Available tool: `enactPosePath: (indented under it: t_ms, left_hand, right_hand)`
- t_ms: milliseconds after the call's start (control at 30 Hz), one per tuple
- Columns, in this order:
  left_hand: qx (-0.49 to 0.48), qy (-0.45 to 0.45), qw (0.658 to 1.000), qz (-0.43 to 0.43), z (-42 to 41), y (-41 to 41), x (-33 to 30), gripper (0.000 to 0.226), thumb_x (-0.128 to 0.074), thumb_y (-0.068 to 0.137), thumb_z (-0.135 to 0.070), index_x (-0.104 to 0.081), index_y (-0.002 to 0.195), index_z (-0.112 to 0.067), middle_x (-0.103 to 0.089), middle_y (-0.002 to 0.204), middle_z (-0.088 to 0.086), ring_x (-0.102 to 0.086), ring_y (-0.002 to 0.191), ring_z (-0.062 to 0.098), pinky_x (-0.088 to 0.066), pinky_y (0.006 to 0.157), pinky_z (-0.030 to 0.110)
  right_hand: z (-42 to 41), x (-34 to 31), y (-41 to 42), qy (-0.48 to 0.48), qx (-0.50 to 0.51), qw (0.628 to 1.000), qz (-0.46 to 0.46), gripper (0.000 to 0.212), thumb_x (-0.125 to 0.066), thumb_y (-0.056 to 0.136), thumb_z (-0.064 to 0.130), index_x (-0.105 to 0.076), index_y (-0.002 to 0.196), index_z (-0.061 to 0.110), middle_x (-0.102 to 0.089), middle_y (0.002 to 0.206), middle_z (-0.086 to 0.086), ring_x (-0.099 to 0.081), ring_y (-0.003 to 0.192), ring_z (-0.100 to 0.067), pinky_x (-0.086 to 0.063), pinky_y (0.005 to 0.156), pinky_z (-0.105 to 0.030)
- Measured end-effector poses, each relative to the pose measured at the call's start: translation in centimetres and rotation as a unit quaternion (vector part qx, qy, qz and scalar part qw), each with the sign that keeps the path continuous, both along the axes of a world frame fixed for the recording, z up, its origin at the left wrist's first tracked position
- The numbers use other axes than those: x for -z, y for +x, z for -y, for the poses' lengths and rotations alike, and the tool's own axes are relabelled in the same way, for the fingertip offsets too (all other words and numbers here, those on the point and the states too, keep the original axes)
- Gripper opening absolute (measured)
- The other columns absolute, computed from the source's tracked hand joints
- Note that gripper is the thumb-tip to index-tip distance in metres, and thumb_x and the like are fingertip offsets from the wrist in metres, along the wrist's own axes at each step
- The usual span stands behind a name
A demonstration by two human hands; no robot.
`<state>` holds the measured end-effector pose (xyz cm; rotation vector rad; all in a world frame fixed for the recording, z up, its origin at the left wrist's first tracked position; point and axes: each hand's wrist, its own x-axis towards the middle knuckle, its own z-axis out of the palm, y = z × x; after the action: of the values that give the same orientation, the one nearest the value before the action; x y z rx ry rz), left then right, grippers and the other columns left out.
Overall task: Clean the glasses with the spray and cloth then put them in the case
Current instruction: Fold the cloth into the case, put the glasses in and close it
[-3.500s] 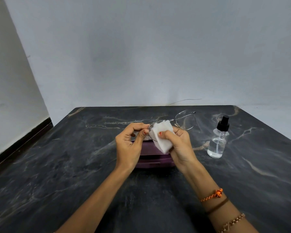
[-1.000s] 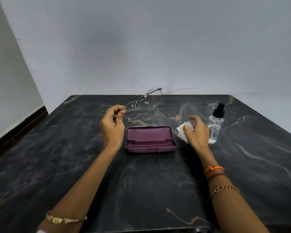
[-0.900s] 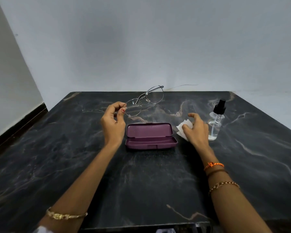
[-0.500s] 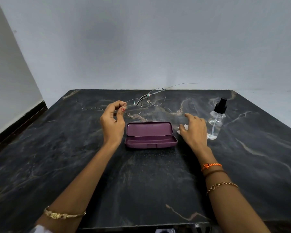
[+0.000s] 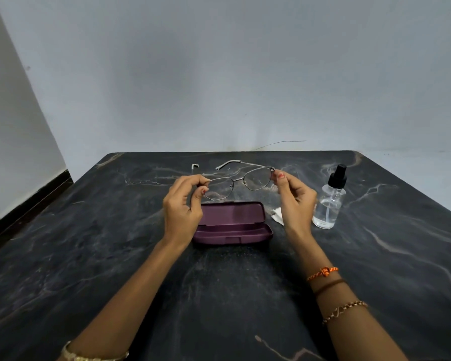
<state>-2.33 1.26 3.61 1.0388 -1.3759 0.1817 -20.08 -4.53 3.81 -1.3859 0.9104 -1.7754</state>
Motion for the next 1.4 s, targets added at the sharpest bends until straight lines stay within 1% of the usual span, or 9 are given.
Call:
enactPosePath:
  t_ms: [200, 367, 533, 800, 933, 1067, 1167, 1300, 1400]
  left_hand:
    - [0.004, -0.002, 1.0, 0.018, -0.1, -0.2, -0.1, 0.015, -0.055, 0.078, 0.01, -0.063, 0.089, 0.005, -0.058, 0.085, 0.007, -0.054, 0.081, 0.008, -0.048, 0.074, 0.018]
    - [0.003, -0.001, 1.0, 0.021, -0.3, -0.3, -0.1, 0.015, -0.055, 0.078, 0.009, -0.064, 0.089, 0.005, -0.059, 0.084, 0.006, -0.055, 0.081, 0.011, -0.048, 0.074, 0.019]
    - [-0.008, -0.007, 1.0, 0.003, -0.1, -0.3, -0.1, 0.019, -0.056, 0.077, 0.015, -0.064, 0.091, 0.007, -0.06, 0.093, 0.009, -0.055, 0.093, 0.009, -0.044, 0.085, 0.008]
    - [-0.013, 0.004, 1.0, -0.013, -0.2, -0.3, -0.2, 0.015, -0.056, 0.079, 0.013, -0.065, 0.089, 0.007, -0.06, 0.099, 0.012, -0.054, 0.108, 0.024, -0.043, 0.093, 0.012]
    - [-0.007, 0.016, 0.996, -0.085, -0.2, -0.7, -0.3, 0.019, -0.056, 0.08, 0.012, -0.065, 0.092, 0.001, -0.054, 0.108, 0.014, -0.052, 0.103, 0.009, -0.042, 0.085, 0.006]
    - [0.022, 0.031, 0.99, -0.138, -0.2, -1.1, -0.2, 0.024, -0.053, 0.082, 0.012, -0.065, 0.095, -0.004, -0.052, 0.109, 0.011, -0.055, 0.099, -0.001, -0.045, 0.085, 0.009]
    - [0.016, 0.028, 0.988, -0.152, -0.1, -1.2, -0.2, 0.022, -0.054, 0.082, 0.011, -0.065, 0.093, -0.005, -0.048, 0.112, 0.009, -0.052, 0.102, 0.004, -0.046, 0.087, 0.011]
    - [0.015, 0.02, 0.986, -0.166, 0.1, -1.3, -0.3, 0.028, -0.055, 0.081, 0.011, -0.063, 0.09, -0.014, -0.047, 0.108, 0.004, -0.05, 0.096, -0.009, -0.045, 0.082, 0.008]
    - [0.019, 0.012, 0.984, -0.177, 0.2, -1.3, -0.2, 0.027, -0.056, 0.081, 0.01, -0.063, 0.09, -0.014, -0.047, 0.103, -0.006, -0.051, 0.095, -0.008, -0.044, 0.08, 0.007]
  right_hand:
    - [0.0, -0.3, 0.1, 0.013, -0.022, 0.999, 0.03, 0.022, -0.054, 0.089, 0.01, -0.063, 0.108, 0.002, -0.067, 0.099, -0.008, -0.064, 0.086, -0.005, -0.05, 0.077, -0.014]
    - [0.2, -0.2, 0.0, 0.005, -0.031, 0.999, 0.044, 0.022, -0.054, 0.089, 0.008, -0.063, 0.107, 0.0, -0.066, 0.089, 0.001, -0.064, 0.077, 0.006, -0.05, 0.073, -0.01]
    - [0.2, -0.1, 0.1, -0.012, -0.038, 0.999, 0.031, 0.015, -0.054, 0.089, 0.007, -0.064, 0.099, 0.01, -0.066, 0.084, 0.002, -0.064, 0.076, 0.005, -0.049, 0.073, -0.011]
    - [-0.1, -0.1, 0.5, -0.033, -0.044, 0.998, 0.012, 0.015, -0.049, 0.091, 0.007, -0.063, 0.095, 0.007, -0.065, 0.082, 0.003, -0.062, 0.074, 0.007, -0.049, 0.072, -0.01]
    - [-0.2, 0.1, 0.6, -0.031, -0.04, 0.999, -0.004, 0.014, -0.049, 0.092, 0.01, -0.063, 0.092, 0.011, -0.064, 0.082, 0.003, -0.062, 0.078, 0.0, -0.05, 0.076, -0.015]
    - [-0.2, 0.2, 0.7, -0.037, -0.036, 0.999, -0.013, 0.014, -0.049, 0.092, 0.013, -0.063, 0.091, 0.014, -0.065, 0.082, 0.003, -0.062, 0.08, -0.005, -0.05, 0.077, -0.016]
    - [-0.1, 0.2, 0.7, -0.04, -0.037, 0.998, -0.013, 0.014, -0.049, 0.092, 0.012, -0.063, 0.091, 0.015, -0.065, 0.082, 0.004, -0.062, 0.08, -0.002, -0.05, 0.078, -0.016]
    - [-0.1, 0.3, 0.7, -0.044, -0.037, 0.998, -0.011, 0.014, -0.049, 0.092, 0.012, -0.063, 0.092, 0.013, -0.064, 0.081, 0.004, -0.061, 0.078, 0.001, -0.05, 0.076, -0.015]
    - [-0.1, 0.3, 0.7, -0.041, -0.035, 0.998, -0.019, 0.015, -0.049, 0.092, 0.012, -0.062, 0.09, 0.016, -0.065, 0.082, 0.004, -0.062, 0.081, -0.007, -0.05, 0.077, -0.02]
